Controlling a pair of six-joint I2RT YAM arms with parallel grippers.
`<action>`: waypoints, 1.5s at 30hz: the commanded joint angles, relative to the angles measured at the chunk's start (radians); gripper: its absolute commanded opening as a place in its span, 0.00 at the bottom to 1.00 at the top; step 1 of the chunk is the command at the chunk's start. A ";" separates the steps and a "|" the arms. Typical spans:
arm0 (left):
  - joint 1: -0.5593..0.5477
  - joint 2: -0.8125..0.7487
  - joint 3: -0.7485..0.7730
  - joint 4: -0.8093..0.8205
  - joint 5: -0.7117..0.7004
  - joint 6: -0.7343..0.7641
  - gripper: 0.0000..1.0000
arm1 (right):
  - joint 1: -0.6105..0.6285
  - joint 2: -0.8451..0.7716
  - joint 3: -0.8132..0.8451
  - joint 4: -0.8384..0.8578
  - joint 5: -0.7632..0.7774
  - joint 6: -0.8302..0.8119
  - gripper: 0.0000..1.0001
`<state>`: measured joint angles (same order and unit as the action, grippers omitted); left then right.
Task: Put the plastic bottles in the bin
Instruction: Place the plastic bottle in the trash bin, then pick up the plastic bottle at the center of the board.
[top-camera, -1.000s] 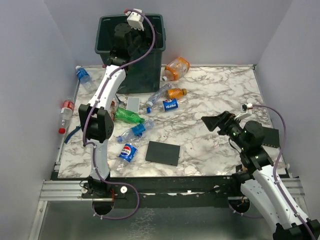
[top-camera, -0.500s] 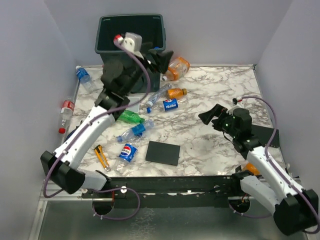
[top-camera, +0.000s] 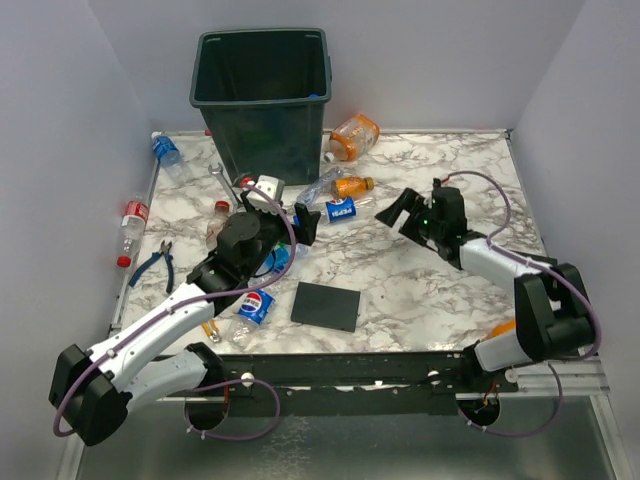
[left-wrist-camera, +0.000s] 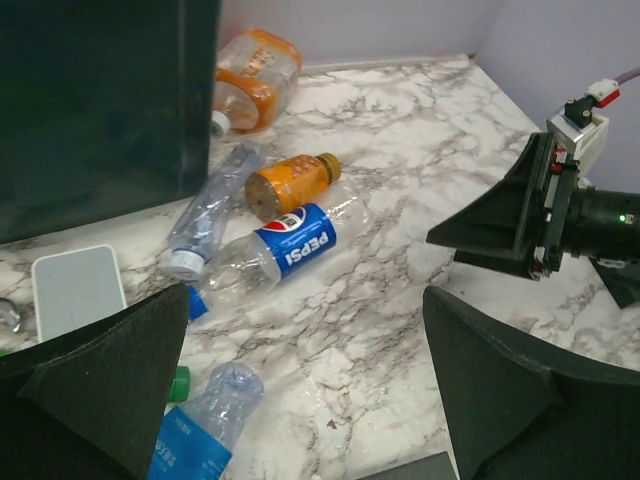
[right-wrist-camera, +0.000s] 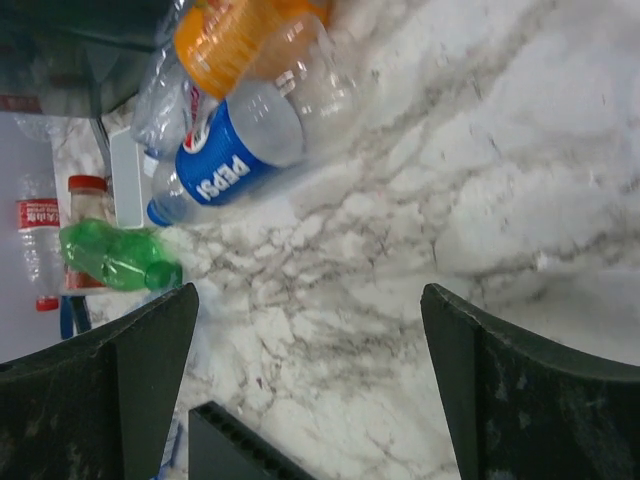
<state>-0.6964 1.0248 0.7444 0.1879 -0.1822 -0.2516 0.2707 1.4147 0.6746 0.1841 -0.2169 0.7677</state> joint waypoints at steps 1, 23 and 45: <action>-0.006 -0.079 -0.056 -0.042 -0.152 -0.036 0.99 | 0.005 0.140 0.174 0.043 0.049 -0.089 0.95; -0.006 -0.016 -0.032 -0.103 -0.094 -0.103 0.99 | 0.090 0.550 0.660 -0.141 -0.029 -0.843 0.89; -0.006 0.047 -0.017 -0.113 -0.029 -0.137 0.99 | 0.137 0.538 0.590 -0.134 -0.135 -0.719 0.84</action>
<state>-0.6960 1.0603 0.6968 0.0788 -0.2501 -0.3676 0.3946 2.0193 1.3533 0.0307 -0.3355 -0.0116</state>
